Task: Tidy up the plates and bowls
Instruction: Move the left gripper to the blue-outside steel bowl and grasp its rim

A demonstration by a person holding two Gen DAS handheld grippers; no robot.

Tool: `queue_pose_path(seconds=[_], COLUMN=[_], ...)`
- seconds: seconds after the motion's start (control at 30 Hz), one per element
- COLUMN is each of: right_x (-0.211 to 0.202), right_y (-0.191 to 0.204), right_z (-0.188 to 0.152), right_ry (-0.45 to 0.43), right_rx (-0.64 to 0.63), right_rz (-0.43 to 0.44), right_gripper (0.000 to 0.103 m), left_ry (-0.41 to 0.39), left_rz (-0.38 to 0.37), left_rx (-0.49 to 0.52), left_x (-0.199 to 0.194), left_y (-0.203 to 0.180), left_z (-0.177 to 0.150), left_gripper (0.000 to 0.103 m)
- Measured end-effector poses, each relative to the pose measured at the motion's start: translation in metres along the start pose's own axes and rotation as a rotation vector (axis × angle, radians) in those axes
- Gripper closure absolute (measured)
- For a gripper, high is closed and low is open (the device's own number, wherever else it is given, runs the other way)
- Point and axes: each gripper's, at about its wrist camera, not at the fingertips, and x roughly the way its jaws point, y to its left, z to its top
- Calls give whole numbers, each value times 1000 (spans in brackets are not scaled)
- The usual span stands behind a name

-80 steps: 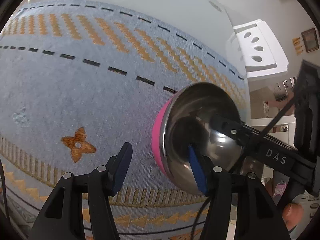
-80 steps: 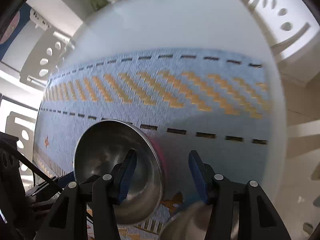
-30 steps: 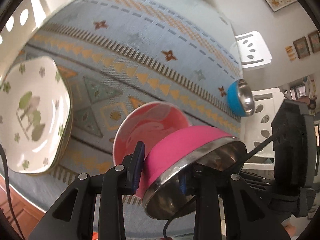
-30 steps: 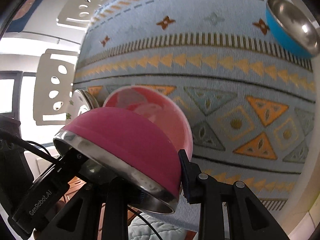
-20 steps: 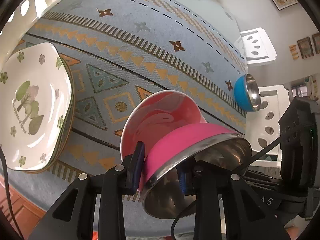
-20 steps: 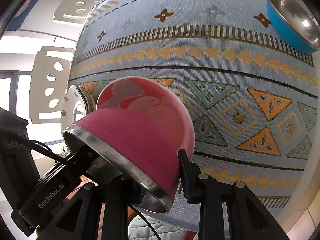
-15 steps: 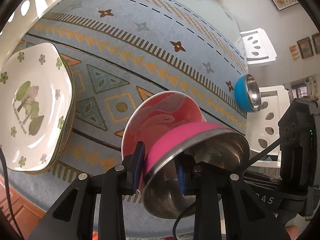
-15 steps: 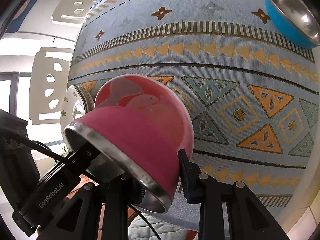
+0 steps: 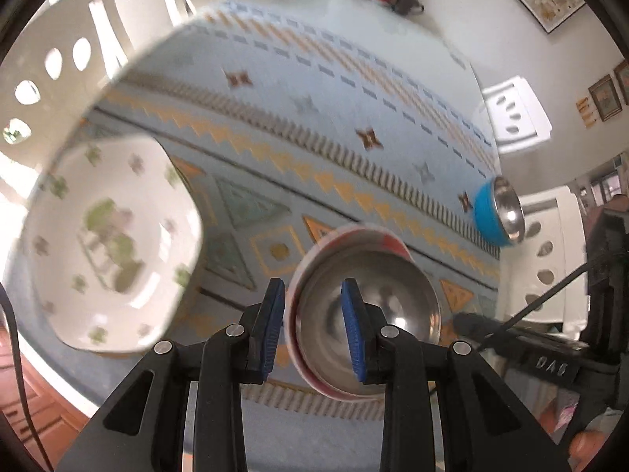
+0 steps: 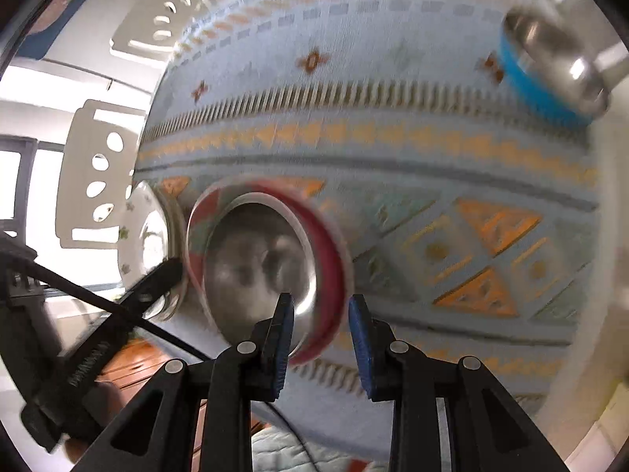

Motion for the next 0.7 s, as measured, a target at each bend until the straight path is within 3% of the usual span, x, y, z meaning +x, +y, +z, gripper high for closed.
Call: queue_pose_path(seconds=[0.2, 0.37, 0.47, 0.53, 0.6, 0.7], right_x=[-20, -22, -30, -38, -48, -64], right_y=[-22, -69, -101, -127, -144, -168], right_z=[1, -5, -7, -8, -7, 0], right_ry=[-52, -44, -87, -145, -201, -306], right_rx=[3, 162, 292, 390, 447, 474], right_rz=[-24, 26, 72, 139, 162, 131], right_gripper=[74, 74, 73, 66, 51, 51], left_ry=[-25, -16, -10, 4, 15, 29], left_rz=[-25, -49, -79, -100, -95, -83], left_rx=[27, 135, 213, 244, 268, 297], left_x=[-12, -10, -7, -2, 6, 21], left_y=[-8, -51, -87, -110, -131, -157], left_z=[10, 21, 33, 42, 52, 62], left_gripper=[77, 75, 72, 62, 59, 59])
